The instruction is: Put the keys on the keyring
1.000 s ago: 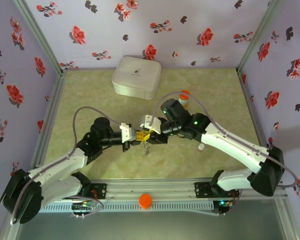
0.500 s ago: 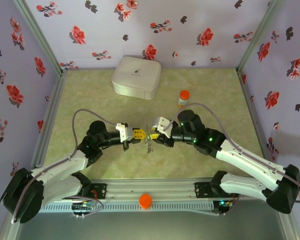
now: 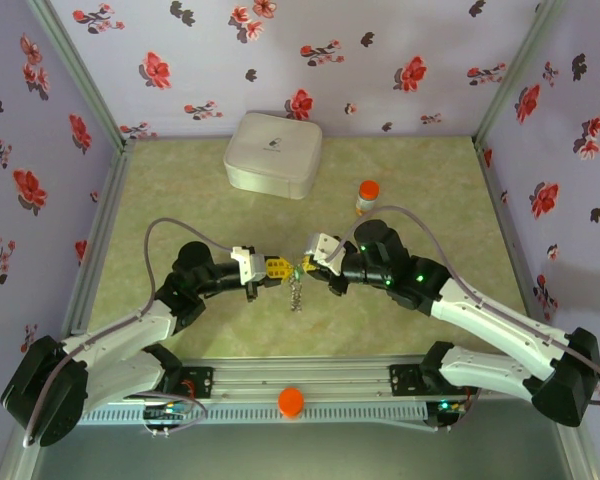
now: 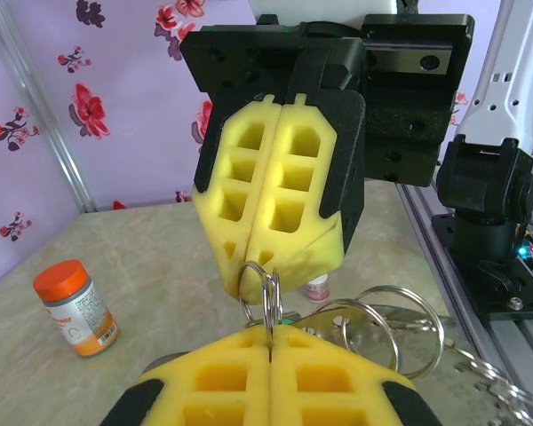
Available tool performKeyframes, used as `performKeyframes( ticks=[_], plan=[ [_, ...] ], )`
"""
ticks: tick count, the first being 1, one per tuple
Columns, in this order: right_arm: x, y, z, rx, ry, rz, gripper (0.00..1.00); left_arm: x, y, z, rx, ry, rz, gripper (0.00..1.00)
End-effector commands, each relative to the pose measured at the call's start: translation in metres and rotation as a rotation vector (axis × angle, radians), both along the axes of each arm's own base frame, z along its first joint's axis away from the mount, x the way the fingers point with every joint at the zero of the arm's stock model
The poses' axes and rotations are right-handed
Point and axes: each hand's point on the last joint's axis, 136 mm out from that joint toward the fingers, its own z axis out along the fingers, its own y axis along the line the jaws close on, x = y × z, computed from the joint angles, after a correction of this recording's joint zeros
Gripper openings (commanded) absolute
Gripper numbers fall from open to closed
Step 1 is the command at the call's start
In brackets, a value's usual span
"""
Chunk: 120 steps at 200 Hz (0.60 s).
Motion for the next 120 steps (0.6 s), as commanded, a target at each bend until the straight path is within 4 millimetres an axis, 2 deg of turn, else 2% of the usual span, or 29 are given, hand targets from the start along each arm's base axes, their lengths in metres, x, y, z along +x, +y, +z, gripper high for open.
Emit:
performKeyframes(
  ticks=[1, 14, 64, 100, 120],
  plan=[
    [0.005, 0.000, -0.001, -0.018, -0.005, -0.008, 0.03, -0.004, 0.000, 0.015, -0.047, -0.046, -0.019, 0.00],
    [0.007, 0.001, -0.006, -0.028, -0.001, -0.015, 0.00, -0.005, 0.000, 0.014, -0.046, -0.045, -0.019, 0.00],
    [0.011, 0.003, -0.021, -0.071, 0.030, -0.023, 0.00, -0.005, 0.000, 0.016, -0.050, -0.046, -0.022, 0.00],
    [0.009, 0.001, -0.018, -0.074, 0.026, -0.023, 0.00, -0.005, 0.000, 0.016, -0.052, -0.049, -0.022, 0.00],
    [0.009, -0.002, -0.012, -0.063, 0.008, -0.028, 0.09, -0.004, 0.000, 0.016, -0.052, -0.050, -0.021, 0.00]
  ],
)
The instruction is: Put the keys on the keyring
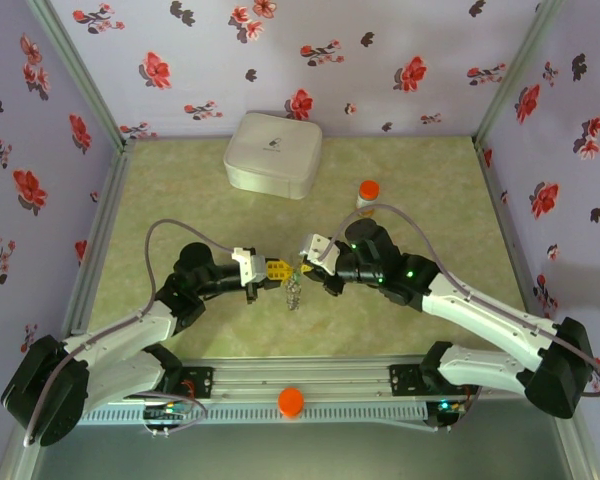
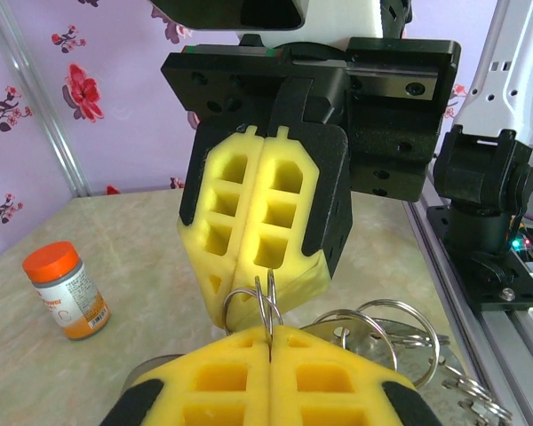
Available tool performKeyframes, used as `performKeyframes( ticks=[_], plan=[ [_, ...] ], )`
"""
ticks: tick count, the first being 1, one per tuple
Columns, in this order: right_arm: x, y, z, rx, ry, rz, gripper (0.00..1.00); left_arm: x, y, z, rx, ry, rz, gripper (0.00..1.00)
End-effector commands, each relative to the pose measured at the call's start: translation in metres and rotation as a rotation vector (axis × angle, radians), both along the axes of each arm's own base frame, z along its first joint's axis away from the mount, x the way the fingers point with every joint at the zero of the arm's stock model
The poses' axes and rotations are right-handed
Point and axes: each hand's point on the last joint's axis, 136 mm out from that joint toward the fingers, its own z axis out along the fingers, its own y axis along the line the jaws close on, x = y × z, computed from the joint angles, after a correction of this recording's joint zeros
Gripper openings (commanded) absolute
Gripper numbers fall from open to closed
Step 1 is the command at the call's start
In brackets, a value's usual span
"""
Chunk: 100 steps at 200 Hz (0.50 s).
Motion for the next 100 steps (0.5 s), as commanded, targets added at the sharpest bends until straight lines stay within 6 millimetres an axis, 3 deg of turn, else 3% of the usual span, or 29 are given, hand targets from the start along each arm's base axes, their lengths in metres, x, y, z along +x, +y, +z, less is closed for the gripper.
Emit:
performKeyframes(
  ticks=[1, 13, 30, 65, 100],
  plan=[
    [0.003, -0.007, 0.008, -0.012, -0.031, -0.024, 0.09, -0.004, -0.001, 0.026, -0.071, -0.080, -0.022, 0.00],
    [0.002, -0.009, 0.015, 0.007, -0.046, -0.025, 0.23, -0.004, -0.001, 0.025, -0.071, -0.076, -0.023, 0.00],
    [-0.002, -0.011, 0.025, 0.043, -0.064, -0.017, 0.31, -0.004, -0.001, 0.024, -0.069, -0.075, -0.024, 0.00],
    [-0.018, -0.003, 0.037, 0.109, -0.026, 0.062, 0.32, -0.004, -0.002, 0.024, -0.070, -0.070, -0.027, 0.00],
    [-0.021, 0.006, 0.037, 0.132, 0.005, 0.102, 0.28, -0.004, -0.003, 0.024, -0.072, -0.064, -0.032, 0.00]
  ],
)
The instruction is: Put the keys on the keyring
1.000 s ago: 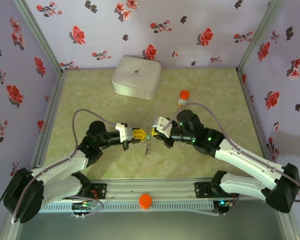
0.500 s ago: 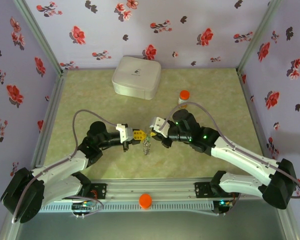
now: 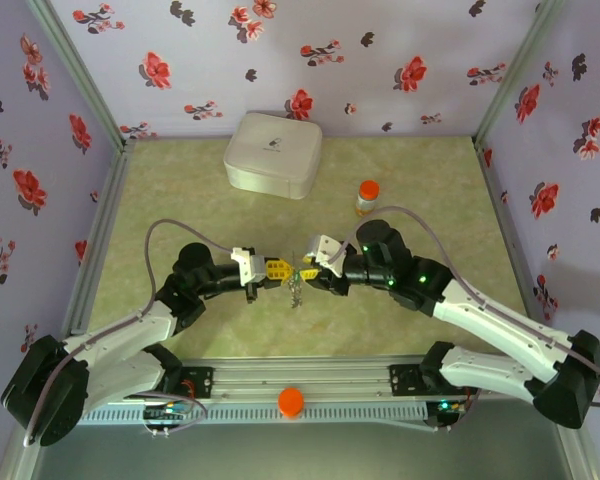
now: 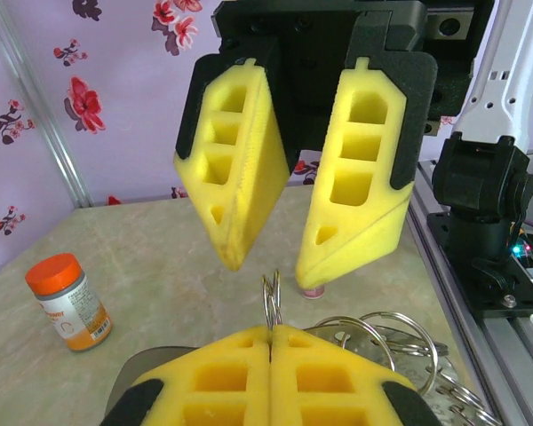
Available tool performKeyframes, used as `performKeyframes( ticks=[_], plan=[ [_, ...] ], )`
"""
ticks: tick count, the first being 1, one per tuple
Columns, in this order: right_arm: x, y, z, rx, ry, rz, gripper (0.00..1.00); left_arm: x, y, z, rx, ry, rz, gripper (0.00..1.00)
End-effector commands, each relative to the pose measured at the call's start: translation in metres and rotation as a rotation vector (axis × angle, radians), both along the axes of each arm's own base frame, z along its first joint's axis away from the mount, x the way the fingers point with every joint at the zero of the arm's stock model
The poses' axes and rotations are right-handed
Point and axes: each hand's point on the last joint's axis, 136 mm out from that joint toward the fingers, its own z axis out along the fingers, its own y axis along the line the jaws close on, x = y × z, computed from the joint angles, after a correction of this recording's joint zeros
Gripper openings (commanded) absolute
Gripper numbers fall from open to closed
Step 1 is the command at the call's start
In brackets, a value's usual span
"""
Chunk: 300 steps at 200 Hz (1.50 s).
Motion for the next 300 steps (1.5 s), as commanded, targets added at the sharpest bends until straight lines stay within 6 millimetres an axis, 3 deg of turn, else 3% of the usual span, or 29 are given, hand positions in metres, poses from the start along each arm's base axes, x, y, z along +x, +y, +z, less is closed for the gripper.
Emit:
performKeyframes(
  ticks=[1, 35, 102, 106, 117, 138, 190, 300],
  plan=[
    [-0.004, 0.009, 0.011, 0.051, 0.021, 0.045, 0.28, -0.003, -0.002, 0.020, -0.055, -0.051, -0.028, 0.00],
    [-0.003, 0.013, 0.006, 0.043, 0.031, 0.055, 0.24, -0.004, -0.003, 0.020, -0.057, -0.049, -0.031, 0.00],
    [-0.004, 0.016, 0.006, 0.032, 0.030, 0.081, 0.00, -0.002, -0.002, 0.019, -0.054, -0.060, -0.019, 0.00],
    [-0.004, 0.016, 0.006, 0.029, 0.029, 0.082, 0.00, -0.001, -0.002, 0.019, -0.053, -0.061, -0.011, 0.01],
    [-0.004, 0.014, 0.006, 0.015, 0.025, 0.083, 0.00, 0.004, -0.001, 0.017, -0.044, -0.059, 0.018, 0.23],
    [0.003, 0.009, 0.004, -0.046, 0.001, 0.050, 0.00, 0.011, 0.001, 0.007, 0.011, -0.058, 0.064, 0.28],
    [0.015, -0.007, -0.025, -0.330, 0.006, 0.014, 0.00, 0.012, 0.001, -0.008, 0.141, -0.067, 0.070, 0.22],
    [0.006, 0.016, -0.012, -0.341, -0.014, 0.106, 0.00, 0.015, -0.005, -0.006, 0.132, -0.053, 0.058, 0.22]
  ],
)
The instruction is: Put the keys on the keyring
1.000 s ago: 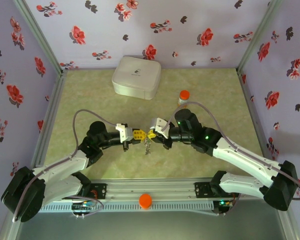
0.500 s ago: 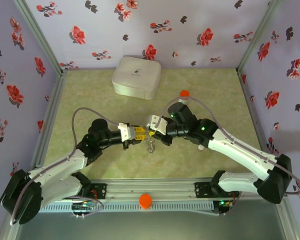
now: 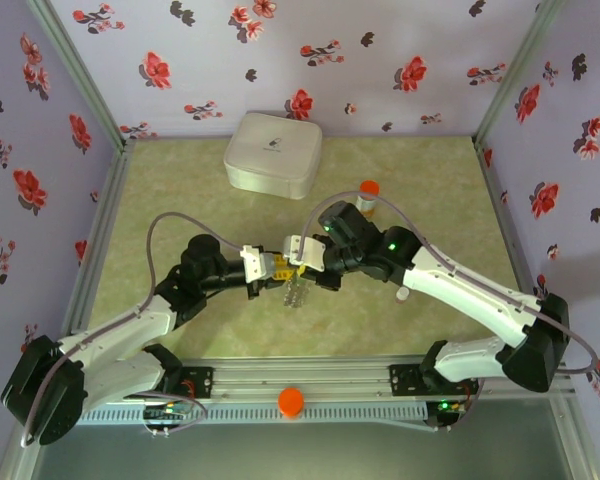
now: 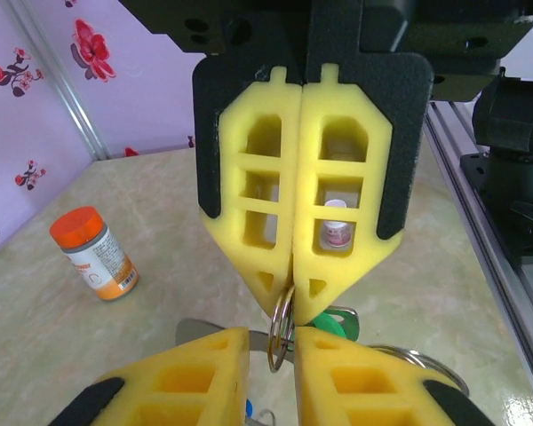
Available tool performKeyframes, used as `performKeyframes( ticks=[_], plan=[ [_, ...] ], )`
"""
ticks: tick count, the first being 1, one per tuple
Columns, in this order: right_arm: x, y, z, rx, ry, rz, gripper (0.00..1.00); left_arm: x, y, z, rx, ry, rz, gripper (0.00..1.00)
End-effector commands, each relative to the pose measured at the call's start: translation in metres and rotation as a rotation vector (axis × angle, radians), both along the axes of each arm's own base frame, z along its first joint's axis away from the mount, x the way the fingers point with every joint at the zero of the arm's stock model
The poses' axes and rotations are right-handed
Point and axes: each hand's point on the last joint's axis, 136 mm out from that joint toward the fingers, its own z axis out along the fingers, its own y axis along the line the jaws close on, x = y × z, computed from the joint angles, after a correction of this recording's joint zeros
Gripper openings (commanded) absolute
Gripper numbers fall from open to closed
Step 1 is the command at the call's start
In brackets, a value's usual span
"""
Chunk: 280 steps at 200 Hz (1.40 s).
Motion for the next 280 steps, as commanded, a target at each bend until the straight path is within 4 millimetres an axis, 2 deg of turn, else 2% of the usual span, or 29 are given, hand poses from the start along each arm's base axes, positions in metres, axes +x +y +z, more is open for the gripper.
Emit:
performKeyframes(
  ticks=[1, 51, 87, 99, 110, 116, 137, 172, 215, 237, 256, 280],
  plan=[
    [-0.002, 0.007, 0.016, 0.034, -0.022, 0.029, 0.00, 0.001, -0.004, 0.011, -0.015, -0.022, -0.008, 0.22],
    [-0.006, 0.013, 0.017, 0.043, -0.026, 0.037, 0.00, -0.003, -0.006, 0.014, -0.034, -0.006, -0.032, 0.15],
    [-0.008, 0.015, 0.021, 0.067, -0.022, 0.036, 0.00, -0.006, -0.006, 0.017, -0.043, -0.009, -0.040, 0.00],
    [-0.010, 0.013, 0.028, 0.102, -0.014, 0.021, 0.00, -0.007, -0.006, 0.018, -0.053, -0.005, -0.043, 0.00],
    [-0.010, 0.008, 0.039, 0.181, 0.008, -0.016, 0.17, -0.009, -0.005, 0.022, -0.078, 0.004, -0.044, 0.00],
    [-0.008, 0.003, 0.045, 0.234, 0.014, -0.042, 0.22, -0.010, -0.004, 0.024, -0.097, 0.007, -0.044, 0.00],
    [-0.014, -0.017, 0.053, 0.358, 0.022, -0.075, 0.28, -0.015, -0.003, 0.031, -0.164, 0.014, -0.060, 0.00],
    [-0.018, -0.028, 0.045, 0.389, 0.026, -0.116, 0.27, -0.021, -0.005, 0.039, -0.214, 0.034, -0.106, 0.00],
    [-0.019, -0.016, 0.049, 0.468, 0.064, -0.098, 0.27, -0.025, -0.006, 0.048, -0.231, 0.040, -0.134, 0.00],
    [-0.026, -0.010, 0.049, 0.482, 0.108, -0.058, 0.27, -0.026, -0.006, 0.050, -0.235, 0.044, -0.140, 0.00],
    [-0.028, -0.010, 0.045, 0.475, 0.124, -0.052, 0.25, -0.027, -0.006, 0.052, -0.240, 0.051, -0.148, 0.00],
    [-0.019, -0.014, 0.037, 0.441, 0.095, -0.099, 0.21, -0.028, -0.007, 0.053, -0.244, 0.049, -0.153, 0.00]
  ],
)
